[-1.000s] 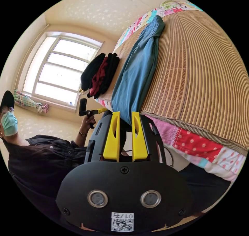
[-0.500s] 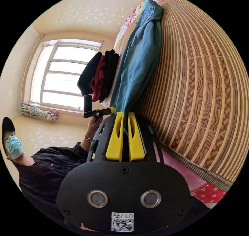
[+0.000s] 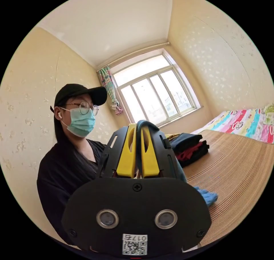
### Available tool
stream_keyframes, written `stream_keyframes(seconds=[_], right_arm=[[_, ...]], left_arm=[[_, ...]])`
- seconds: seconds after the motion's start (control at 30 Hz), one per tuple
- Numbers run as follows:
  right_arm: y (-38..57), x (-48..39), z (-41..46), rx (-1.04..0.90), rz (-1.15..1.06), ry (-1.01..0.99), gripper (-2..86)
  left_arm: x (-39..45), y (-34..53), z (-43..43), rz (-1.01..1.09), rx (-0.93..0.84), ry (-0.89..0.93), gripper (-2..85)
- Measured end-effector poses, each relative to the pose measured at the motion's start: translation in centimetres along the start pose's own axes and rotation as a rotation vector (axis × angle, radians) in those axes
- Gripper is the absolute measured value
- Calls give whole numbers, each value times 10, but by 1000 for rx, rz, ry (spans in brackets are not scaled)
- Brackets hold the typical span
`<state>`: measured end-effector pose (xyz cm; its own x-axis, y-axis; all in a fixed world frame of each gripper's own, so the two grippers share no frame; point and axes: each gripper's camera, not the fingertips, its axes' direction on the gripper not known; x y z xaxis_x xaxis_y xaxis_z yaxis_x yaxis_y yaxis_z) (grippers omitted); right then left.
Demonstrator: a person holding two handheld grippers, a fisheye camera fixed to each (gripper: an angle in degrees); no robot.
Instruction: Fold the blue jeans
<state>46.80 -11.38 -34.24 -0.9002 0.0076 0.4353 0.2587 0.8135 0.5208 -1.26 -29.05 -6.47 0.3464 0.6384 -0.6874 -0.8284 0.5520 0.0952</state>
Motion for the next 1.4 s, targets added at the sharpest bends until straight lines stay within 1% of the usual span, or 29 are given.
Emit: stream_keyframes(seconds=[0.03,0.07,0.1,0.13,0.17,0.23,0.3,0.37,0.43,0.53,0.6,0.63,0.7,0.73,0.77,0.8,0.83,0.87,0.9,0.93,0.97,1.0,1.07,1.1,1.13,1.2,1.3,1.33,1.4], right_arm=[[-13,-5,-2,5,-13,8,18],[-37,-9,-5,4,-26,45,18],[-59,-4,-9,-3,-5,118,18],[-68,1,-11,-10,10,157,18],[-82,16,-13,-28,37,222,18],[-97,50,-17,-51,101,299,17],[-107,109,-21,-73,214,397,17],[-113,145,-25,-57,282,420,17],[-121,167,-29,-25,292,434,17],[-123,175,-26,-44,208,529,17],[-92,182,-19,-119,212,567,18],[-78,184,-17,-139,212,577,19],[-2,199,-6,-244,256,639,23],[22,204,-4,-273,280,651,24],[76,216,1,-331,346,675,29],[131,230,4,-396,440,702,35],[160,236,5,-427,496,718,39],[214,247,5,-484,624,733,52],[260,250,1,-507,739,736,68],[277,249,-3,-499,781,735,73],[300,243,-13,-444,831,720,82],[307,238,-28,-344,840,686,90],[302,241,-51,-208,852,660,116],[292,252,-64,-145,870,656,136],[286,260,-69,-123,882,658,145],[262,297,-77,-88,882,661,168],[255,356,-65,-137,946,655,167],[259,367,-60,-151,981,633,164],[276,389,-38,-153,1124,500,124]], left_arm=[[8,-25,2,38,20,-35,-2],[10,-45,5,52,29,-116,-2],[8,-54,6,46,28,-166,-2],[-1,-69,8,9,13,-264,-2],[-19,-80,10,-51,-16,-340,-2],[-51,-90,13,-128,-46,-400,-2],[-82,-98,17,-198,-84,-500,-2],[-111,-110,29,-173,-158,-656,-2],[-127,-114,34,-180,-175,-705,-1],[-143,-102,38,-156,-202,-703,2],[-156,-73,40,-185,-252,-731,7],[-166,-44,40,-216,-294,-733,12],[-186,11,42,-298,-383,-733,24],[-201,57,43,-377,-444,-726,37],[-216,107,43,-483,-508,-727,53],[-224,133,43,-547,-544,-725,62],[-236,185,42,-680,-609,-704,81],[-241,229,39,-799,-644,-664,95],[-242,247,36,-848,-645,-641,103],[-240,273,26,-919,-606,-610,102],[-236,282,13,-944,-515,-585,103],[-235,283,6,-955,-472,-579,104],[-244,270,-14,-975,-348,-608,123],[-249,263,-16,-974,-330,-620,126],[-262,251,-17,-968,-310,-625,134],[-287,234,-7,-951,-321,-604,136],[-330,232,25,-980,-446,-636,138],[-340,242,38,-1014,-483,-632,134],[-333,249,48,-1020,-443,-658,122]])
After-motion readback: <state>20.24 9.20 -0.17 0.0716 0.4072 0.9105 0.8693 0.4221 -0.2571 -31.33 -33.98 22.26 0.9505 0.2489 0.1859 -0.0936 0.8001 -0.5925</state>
